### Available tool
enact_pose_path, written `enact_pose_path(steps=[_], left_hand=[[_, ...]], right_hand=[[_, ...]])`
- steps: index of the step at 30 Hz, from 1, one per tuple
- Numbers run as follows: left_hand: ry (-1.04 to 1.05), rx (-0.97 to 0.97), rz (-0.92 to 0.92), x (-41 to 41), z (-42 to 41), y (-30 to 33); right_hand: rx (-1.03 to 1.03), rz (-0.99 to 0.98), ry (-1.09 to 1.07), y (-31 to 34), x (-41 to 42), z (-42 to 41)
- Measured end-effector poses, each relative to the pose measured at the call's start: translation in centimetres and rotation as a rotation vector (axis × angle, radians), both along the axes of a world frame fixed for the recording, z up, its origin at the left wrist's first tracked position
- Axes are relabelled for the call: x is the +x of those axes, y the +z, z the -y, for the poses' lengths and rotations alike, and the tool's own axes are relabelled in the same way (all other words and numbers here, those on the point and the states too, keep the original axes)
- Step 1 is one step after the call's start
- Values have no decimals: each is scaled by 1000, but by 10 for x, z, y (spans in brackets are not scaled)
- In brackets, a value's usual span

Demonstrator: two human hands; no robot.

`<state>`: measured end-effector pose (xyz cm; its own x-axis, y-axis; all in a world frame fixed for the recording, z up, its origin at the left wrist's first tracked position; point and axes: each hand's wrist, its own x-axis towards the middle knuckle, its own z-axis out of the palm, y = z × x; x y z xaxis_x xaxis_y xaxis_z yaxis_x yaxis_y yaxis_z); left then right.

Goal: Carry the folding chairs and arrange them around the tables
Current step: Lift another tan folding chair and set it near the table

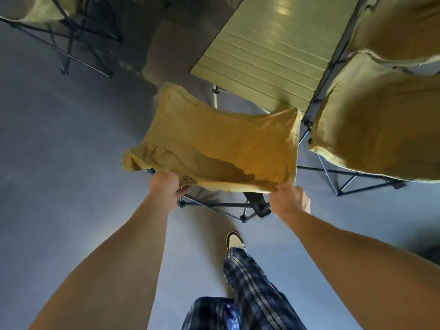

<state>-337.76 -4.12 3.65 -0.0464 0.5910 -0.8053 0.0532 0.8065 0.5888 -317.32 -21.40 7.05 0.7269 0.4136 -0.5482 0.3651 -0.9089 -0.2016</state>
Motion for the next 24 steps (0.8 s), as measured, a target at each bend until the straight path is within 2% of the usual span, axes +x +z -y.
enact_pose_path(steps=[10, 13, 15, 20, 24], left_hand=[[-426, -48, -181, -30, -102, -50], [-593, -59, -291, -49, -135, -65], [-606, -55, -402, -62, -155, -68], [-413, -77, -581, -91, -188, -61], [-531, 155, -710, -100, -196, -65]], right_hand=[[-137, -38, -277, -50, -70, -77], [-213, -62, -270, -58, -98, -86], [-235, -61, -274, -61, -109, -87], [-288, -109, -338, -71, -137, -95], [-306, -84, -350, -81, -150, -90]])
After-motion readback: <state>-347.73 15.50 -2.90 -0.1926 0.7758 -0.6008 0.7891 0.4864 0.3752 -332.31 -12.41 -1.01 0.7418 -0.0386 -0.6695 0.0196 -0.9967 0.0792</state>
